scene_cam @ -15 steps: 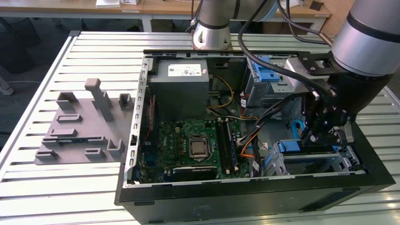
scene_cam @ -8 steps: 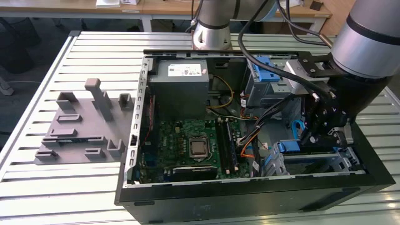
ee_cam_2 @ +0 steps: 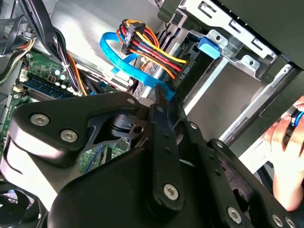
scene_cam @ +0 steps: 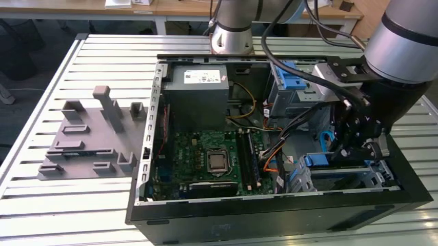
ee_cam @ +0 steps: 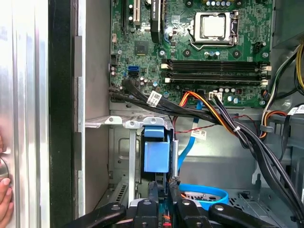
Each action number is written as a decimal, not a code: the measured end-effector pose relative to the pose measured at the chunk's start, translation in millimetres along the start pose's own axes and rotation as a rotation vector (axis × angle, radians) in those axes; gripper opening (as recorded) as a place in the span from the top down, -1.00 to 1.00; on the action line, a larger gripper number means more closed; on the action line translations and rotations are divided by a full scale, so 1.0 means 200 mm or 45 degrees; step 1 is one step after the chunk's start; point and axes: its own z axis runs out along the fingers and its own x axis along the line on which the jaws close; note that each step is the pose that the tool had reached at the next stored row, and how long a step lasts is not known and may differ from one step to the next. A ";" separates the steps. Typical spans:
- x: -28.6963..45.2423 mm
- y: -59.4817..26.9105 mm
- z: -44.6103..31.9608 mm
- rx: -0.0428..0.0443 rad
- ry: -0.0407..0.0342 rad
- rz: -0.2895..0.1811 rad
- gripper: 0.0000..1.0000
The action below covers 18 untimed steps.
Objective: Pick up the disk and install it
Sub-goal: 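Insert the second disk wire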
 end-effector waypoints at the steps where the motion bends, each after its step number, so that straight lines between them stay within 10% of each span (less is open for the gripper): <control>1: 0.000 0.000 -0.006 0.000 0.0000 0.000 0.54; 18: 0.004 -0.004 -0.070 0.000 -0.0001 0.000 0.79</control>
